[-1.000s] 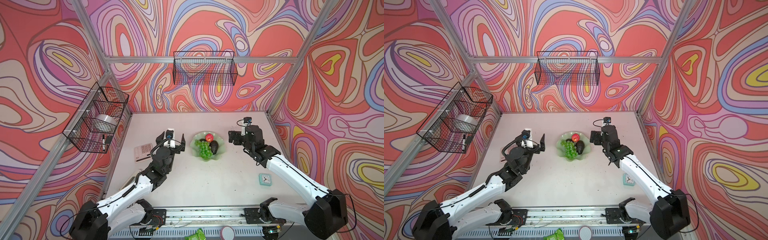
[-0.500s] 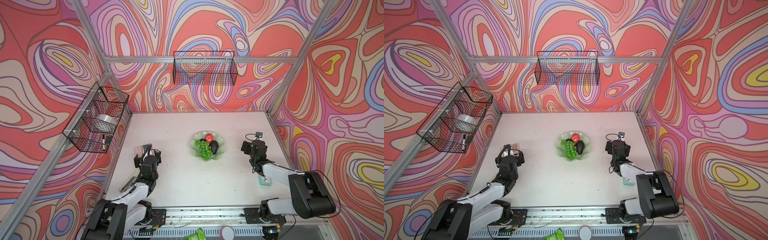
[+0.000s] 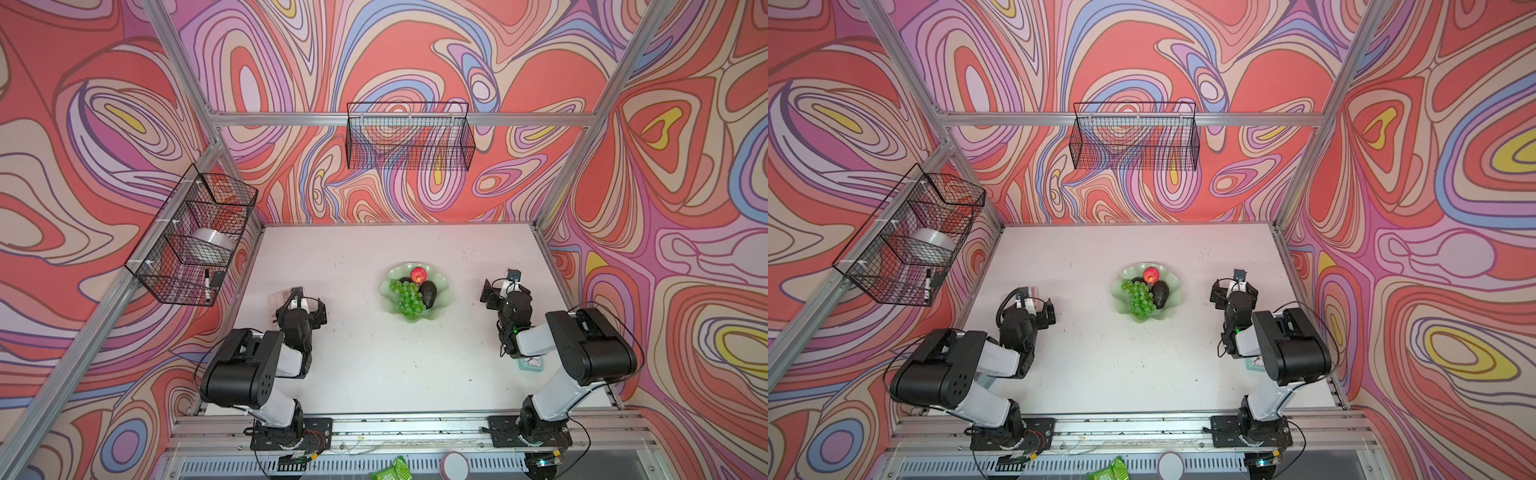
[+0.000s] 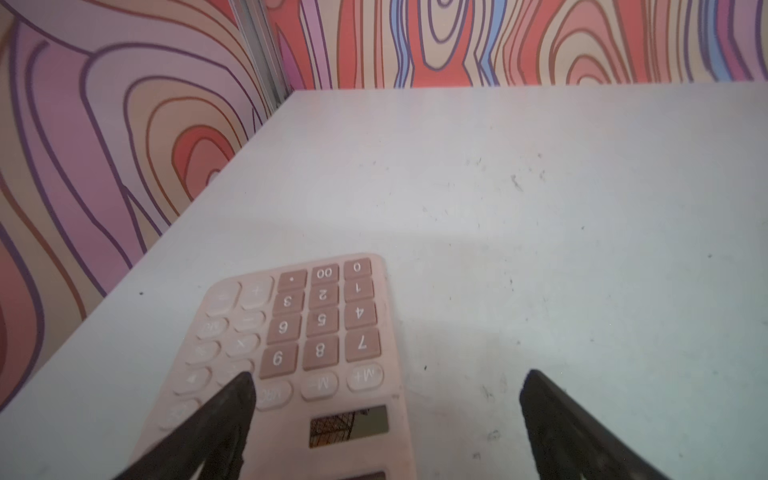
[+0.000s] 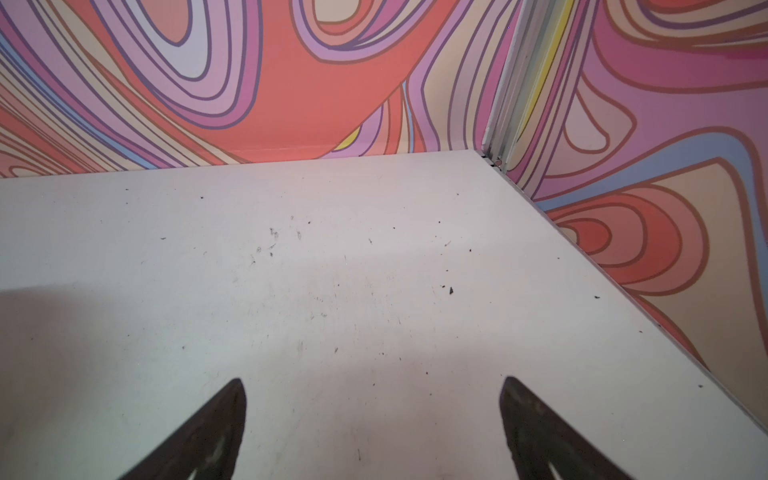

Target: Place and organize the fake fruits in the fruit bowl

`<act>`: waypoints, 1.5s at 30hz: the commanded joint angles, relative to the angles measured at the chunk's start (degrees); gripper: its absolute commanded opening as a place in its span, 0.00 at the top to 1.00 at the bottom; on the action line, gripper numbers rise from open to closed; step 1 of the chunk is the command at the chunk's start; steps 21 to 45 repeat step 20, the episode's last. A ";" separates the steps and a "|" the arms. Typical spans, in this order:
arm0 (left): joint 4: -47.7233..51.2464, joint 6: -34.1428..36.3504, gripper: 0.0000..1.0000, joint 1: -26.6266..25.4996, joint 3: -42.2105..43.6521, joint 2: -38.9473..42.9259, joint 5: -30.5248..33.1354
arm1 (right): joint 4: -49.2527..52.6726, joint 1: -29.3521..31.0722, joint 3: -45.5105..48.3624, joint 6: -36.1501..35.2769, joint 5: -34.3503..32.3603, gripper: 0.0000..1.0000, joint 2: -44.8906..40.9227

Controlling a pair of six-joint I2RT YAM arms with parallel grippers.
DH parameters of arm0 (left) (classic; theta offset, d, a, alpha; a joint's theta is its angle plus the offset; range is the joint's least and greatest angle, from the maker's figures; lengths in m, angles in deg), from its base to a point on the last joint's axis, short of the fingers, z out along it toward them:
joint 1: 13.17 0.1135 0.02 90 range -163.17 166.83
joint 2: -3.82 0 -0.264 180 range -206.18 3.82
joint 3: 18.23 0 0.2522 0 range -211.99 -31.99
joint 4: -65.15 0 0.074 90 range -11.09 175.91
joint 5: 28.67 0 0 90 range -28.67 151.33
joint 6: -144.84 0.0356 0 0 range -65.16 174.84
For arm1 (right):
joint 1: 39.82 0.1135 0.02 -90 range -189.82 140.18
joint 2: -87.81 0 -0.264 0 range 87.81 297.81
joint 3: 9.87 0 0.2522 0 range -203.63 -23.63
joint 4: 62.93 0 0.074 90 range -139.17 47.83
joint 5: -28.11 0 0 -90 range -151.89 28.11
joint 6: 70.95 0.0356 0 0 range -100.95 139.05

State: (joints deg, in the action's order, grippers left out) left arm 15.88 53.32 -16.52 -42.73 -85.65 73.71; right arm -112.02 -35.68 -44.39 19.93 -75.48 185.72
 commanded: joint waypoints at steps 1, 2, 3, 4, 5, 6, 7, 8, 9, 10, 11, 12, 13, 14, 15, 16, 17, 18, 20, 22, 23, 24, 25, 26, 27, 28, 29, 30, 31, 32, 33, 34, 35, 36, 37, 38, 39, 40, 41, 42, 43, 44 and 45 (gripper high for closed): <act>-1.97 0.20 0.00 0.37 -2.32 2.89 -1.52 | -4.08 -0.27 -0.22 -0.95 1.71 0.02 0.46; -3.75 0.45 0.00 0.37 -2.71 1.01 -0.87 | -2.98 -0.28 -0.72 -1.08 1.33 0.02 0.48; -5.22 0.61 0.00 0.30 -3.14 -0.29 -0.34 | -1.57 -0.27 -1.47 -0.86 0.48 0.02 0.40; -2.36 0.43 0.00 0.37 -3.68 0.54 -0.41 | -0.62 -0.28 -2.13 -0.50 -1.09 0.02 0.55; 2.16 -0.35 0.00 0.37 -4.71 2.19 0.33 | 0.91 -0.27 -2.90 0.08 -2.75 0.02 0.44; 3.95 -1.11 0.00 0.37 -5.57 2.45 1.71 | 2.41 -0.30 -3.92 0.42 -3.70 0.02 0.72; 2.77 -0.97 0.00 0.44 -5.85 1.56 1.96 | 4.87 -0.28 -4.95 1.03 -3.28 0.02 0.69; 1.36 -0.32 0.00 0.41 -6.04 0.46 1.74 | 3.89 -0.47 -4.40 0.84 -3.42 0.02 0.52; 3.29 -0.48 0.00 0.39 -6.30 1.25 1.44 | 3.05 -0.43 -4.28 0.53 -3.76 0.02 0.63; 5.20 -0.84 0.00 0.45 -6.65 1.89 1.50 | 3.92 -0.49 -4.46 0.73 -3.38 0.02 0.55; 5.52 -0.87 0.00 0.45 -6.87 1.81 1.48 | 3.72 -0.52 -4.43 0.70 -3.42 0.02 0.65; 4.26 -0.60 0.00 0.45 -6.88 1.04 1.50 | 3.71 -0.45 -4.47 0.70 -3.51 0.02 0.66; 3.79 -0.33 0.00 0.45 -7.14 0.57 1.58 | 3.76 -0.44 -4.41 0.70 -3.38 0.02 0.61; 6.31 -0.57 0.00 0.46 -7.90 1.24 1.44 | 2.77 -0.41 -3.99 0.51 -3.49 0.02 0.62; 8.74 -0.81 0.00 0.45 -8.78 1.55 1.50 | 3.92 -0.52 -4.48 0.20 -1.71 0.02 0.63; 9.26 -0.78 0.00 0.40 -9.27 1.26 1.58 | 5.32 -0.53 -5.03 0.51 -0.68 0.01 0.54; 8.79 -0.45 0.00 0.39 -9.64 0.60 1.64 | 4.77 -0.90 -4.83 0.55 -0.22 0.02 0.53; 9.25 -0.51 0.00 0.43 -9.65 0.90 1.49 | 4.43 -0.89 -4.56 0.39 -0.41 0.02 0.45; 9.64 -0.60 0.00 0.39 -9.69 0.96 1.50 | 1.50 -0.83 -3.10 1.36 -3.18 0.02 0.44; 9.64 -0.60 0.00 0.39 -9.69 0.96 1.50 | 1.50 -0.83 -3.10 1.36 -3.18 0.02 0.44; 9.64 -0.60 0.00 0.39 -9.69 0.96 1.50 | 1.50 -0.83 -3.10 1.36 -3.18 0.02 0.44; 9.64 -0.60 0.00 0.39 -9.69 0.96 1.50 | 1.50 -0.83 -3.10 1.36 -3.18 0.02 0.44; 9.64 -0.60 0.00 0.39 -9.69 0.96 1.50 | 1.50 -0.83 -3.10 1.36 -3.18 0.02 0.44; 9.64 -0.60 0.00 0.39 -9.69 0.96 1.50 | 1.50 -0.83 -3.10 1.36 -3.18 0.02 0.44; 9.64 -0.60 0.00 0.39 -9.69 0.96 1.50 | 1.50 -0.83 -3.10 1.36 -3.18 0.02 0.44; 9.64 -0.60 0.00 0.39 -9.69 0.96 1.50 | 1.50 -0.83 -3.10 1.36 -3.18 0.02 0.44; 9.64 -0.60 0.00 0.39 -9.69 0.96 1.50 | 1.50 -0.83 -3.10 1.36 -3.18 0.02 0.44; 9.64 -0.60 0.00 0.39 -9.69 0.96 1.50 | 1.50 -0.83 -3.10 1.36 -3.18 0.02 0.44; 9.64 -0.60 0.00 0.39 -9.69 0.96 1.50 | 1.50 -0.83 -3.10 1.36 -3.18 0.02 0.44; 9.64 -0.60 0.00 0.39 -9.69 0.96 1.50 | 1.50 -0.83 -3.10 1.36 -3.18 0.02 0.44; 9.64 -0.60 0.00 0.39 -9.69 0.96 1.50 | 1.50 -0.83 -3.10 1.36 -3.18 0.02 0.44; 9.64 -0.60 0.00 0.39 -9.69 0.96 1.50 | 1.50 -0.83 -3.10 1.36 -3.18 0.02 0.44; 9.64 -0.60 0.00 0.39 -9.69 0.96 1.50 | 1.50 -0.83 -3.10 1.36 -3.18 0.02 0.44; 9.64 -0.60 0.00 0.39 -9.69 0.96 1.50 | 1.50 -0.83 -3.10 1.36 -3.18 0.02 0.44; 9.64 -0.60 0.00 0.39 -9.69 0.96 1.50 | 1.50 -0.83 -3.10 1.36 -3.18 0.02 0.44; 9.64 -0.60 0.00 0.39 -9.69 0.96 1.50 | 1.50 -0.83 -3.10 1.36 -3.18 0.02 0.44; 9.64 -0.60 0.00 0.39 -9.69 0.96 1.50 | 1.50 -0.83 -3.10 1.36 -3.18 0.02 0.44; 9.64 -0.60 0.00 0.39 -9.69 0.96 1.50 | 1.50 -0.83 -3.10 1.36 -3.18 0.02 0.44; 9.64 -0.60 0.00 0.39 -9.69 0.96 1.50 | 1.50 -0.83 -3.10 1.36 -3.18 0.02 0.44; 9.64 -0.60 0.00 0.39 -9.69 0.96 1.50 | 1.50 -0.83 -3.10 1.36 -3.18 0.02 0.44; 9.64 -0.60 0.00 0.39 -9.69 0.96 1.50 | 1.50 -0.83 -3.10 1.36 -3.18 0.02 0.44; 9.64 -0.60 0.00 0.39 -9.69 0.96 1.50 | 1.50 -0.83 -3.10 1.36 -3.18 0.02 0.44; 9.64 -0.60 0.00 0.39 -9.69 0.96 1.50 | 1.50 -0.83 -3.10 1.36 -3.18 0.02 0.44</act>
